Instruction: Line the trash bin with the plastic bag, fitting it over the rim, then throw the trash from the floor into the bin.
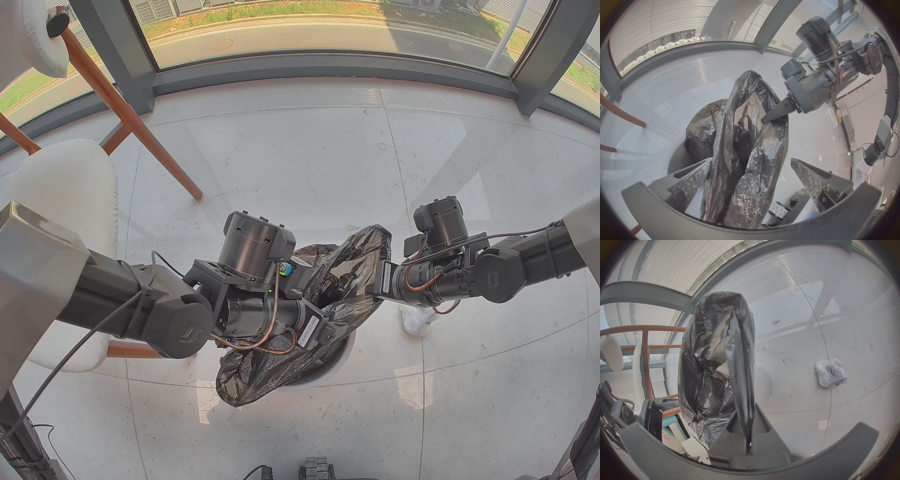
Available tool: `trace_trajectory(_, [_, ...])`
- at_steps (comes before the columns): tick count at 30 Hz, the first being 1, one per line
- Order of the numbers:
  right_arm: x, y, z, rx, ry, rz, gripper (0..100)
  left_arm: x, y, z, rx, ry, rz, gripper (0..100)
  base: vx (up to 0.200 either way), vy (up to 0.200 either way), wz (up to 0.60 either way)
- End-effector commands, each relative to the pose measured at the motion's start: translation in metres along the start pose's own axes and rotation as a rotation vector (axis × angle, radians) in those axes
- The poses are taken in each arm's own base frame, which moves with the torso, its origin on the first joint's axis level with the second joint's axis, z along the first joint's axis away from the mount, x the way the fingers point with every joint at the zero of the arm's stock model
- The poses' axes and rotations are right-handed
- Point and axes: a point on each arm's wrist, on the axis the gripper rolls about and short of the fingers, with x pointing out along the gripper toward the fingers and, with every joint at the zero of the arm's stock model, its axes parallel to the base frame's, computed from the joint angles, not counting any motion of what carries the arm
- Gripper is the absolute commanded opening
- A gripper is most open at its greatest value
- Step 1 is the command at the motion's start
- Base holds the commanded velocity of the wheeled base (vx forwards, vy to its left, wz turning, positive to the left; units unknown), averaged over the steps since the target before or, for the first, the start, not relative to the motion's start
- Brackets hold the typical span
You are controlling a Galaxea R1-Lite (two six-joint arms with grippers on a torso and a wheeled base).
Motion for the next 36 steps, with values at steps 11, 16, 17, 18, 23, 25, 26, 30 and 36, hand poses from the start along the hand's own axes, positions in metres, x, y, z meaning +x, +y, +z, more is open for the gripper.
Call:
trace_trajectory(11, [-0.003,0.004,-0.001,-0.005,-0.003,0.010,0,0.021,0.020,0.002,-0.054,-0.004,0.062,0,0.000,0.000,0.00])
trace_trajectory(16, [-0.004,0.003,0.000,-0.003,-0.005,0.008,0,0.021,0.028,-0.007,-0.080,0.031,0.092,0,0.000,0.000,0.00])
trace_trajectory(17, [-0.004,0.002,0.000,-0.003,-0.003,0.006,0,0.021,0.029,-0.009,-0.089,0.037,0.097,0,0.000,0.000,0.00])
trace_trajectory(18, [-0.004,0.002,0.000,-0.003,-0.003,0.006,0,0.021,0.032,-0.009,-0.099,0.037,0.102,0,0.000,0.000,0.00])
trace_trajectory(23, [-0.006,0.000,-0.001,-0.009,-0.002,0.001,0,0.013,0.044,-0.007,-0.141,0.022,0.131,0,0.000,0.000,0.00])
trace_trajectory(25, [-0.009,0.000,-0.001,-0.028,-0.002,0.001,0,0.008,0.046,-0.005,-0.160,0.014,0.135,0,0.000,0.000,0.00])
trace_trajectory(26, [-0.011,-0.002,-0.005,-0.065,0.008,-0.004,0,0.001,0.046,-0.002,-0.196,0.008,0.137,0,0.000,0.000,0.00])
trace_trajectory(30, [-0.014,-0.011,-0.021,-0.200,0.056,-0.012,0,-0.013,0.048,0.007,-0.265,-0.018,0.148,0,0.000,0.000,0.00])
trace_trajectory(36, [-0.007,-0.020,-0.029,-0.288,0.009,0.051,0,-0.037,0.071,0.013,-0.318,-0.002,0.199,0,0.000,0.000,0.00])
